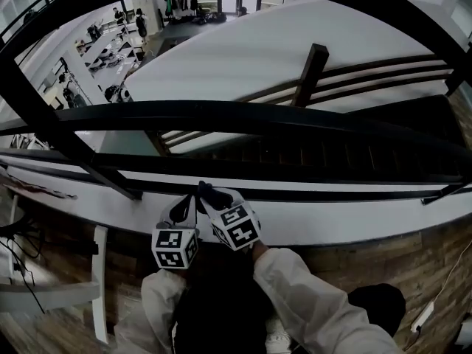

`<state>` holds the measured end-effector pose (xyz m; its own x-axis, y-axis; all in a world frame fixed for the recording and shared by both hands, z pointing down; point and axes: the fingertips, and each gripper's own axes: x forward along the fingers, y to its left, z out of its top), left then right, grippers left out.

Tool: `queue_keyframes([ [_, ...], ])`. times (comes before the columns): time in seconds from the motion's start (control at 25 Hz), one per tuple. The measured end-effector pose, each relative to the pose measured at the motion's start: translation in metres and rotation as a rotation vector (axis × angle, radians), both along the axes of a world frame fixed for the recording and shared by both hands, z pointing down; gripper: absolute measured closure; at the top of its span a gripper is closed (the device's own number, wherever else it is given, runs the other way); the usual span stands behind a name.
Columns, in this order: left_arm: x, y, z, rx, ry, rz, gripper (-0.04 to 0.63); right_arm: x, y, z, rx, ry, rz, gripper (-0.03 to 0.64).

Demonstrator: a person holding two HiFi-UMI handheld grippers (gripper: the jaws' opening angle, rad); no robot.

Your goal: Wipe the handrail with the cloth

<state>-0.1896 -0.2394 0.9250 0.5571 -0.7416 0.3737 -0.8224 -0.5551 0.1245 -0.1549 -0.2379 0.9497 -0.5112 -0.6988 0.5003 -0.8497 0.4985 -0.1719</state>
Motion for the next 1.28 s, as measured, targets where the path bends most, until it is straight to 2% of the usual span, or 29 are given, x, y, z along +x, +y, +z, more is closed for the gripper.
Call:
queue_keyframes([
  [0.2, 0.029, -0.004, -0.006, 0.029, -0.03, 0.01, 0.598, 0.018, 0.001, -0.004, 0.014, -0.031, 0.019, 0.514],
  [0.32, 0.045, 0.004, -0.007, 0.022, -0.056, 0.026, 0.598, 0.037, 0.006, -0.001, -0.01, -0.06, 0.046, 0.514],
  [0.56, 0.078, 0.019, 0.008, -0.13, -0.01, 0.079, 0.598, 0.079, 0.018, 0.004, -0.068, -0.024, 0.047, 0.512],
  [0.68, 0.083, 0.014, 0.004, -0.097, -0.09, 0.08, 0.598, 0.104, 0.025, 0.003, -0.09, 0.009, 0.044, 0.509],
  [0.84, 0.089, 0.006, -0.01, -0.073, -0.172, 0.021, 0.598, 0.144, 0.032, -0.002, -0.167, 0.035, 0.06, 0.507],
  [0.96, 0.118, 0.009, -0.026, -0.036, -0.152, 0.006, 0.598, 0.168, 0.038, -0.001, -0.205, 0.038, 0.07, 0.506],
  [1.08, 0.151, 0.022, -0.021, -0.058, -0.11, 0.015, 0.598, 0.184, 0.042, -0.001, -0.214, 0.033, 0.08, 0.506],
  [1.28, 0.191, 0.043, -0.007, -0.056, -0.19, 0.089, 0.598, 0.216, 0.052, -0.003, -0.205, 0.065, 0.072, 0.506],
])
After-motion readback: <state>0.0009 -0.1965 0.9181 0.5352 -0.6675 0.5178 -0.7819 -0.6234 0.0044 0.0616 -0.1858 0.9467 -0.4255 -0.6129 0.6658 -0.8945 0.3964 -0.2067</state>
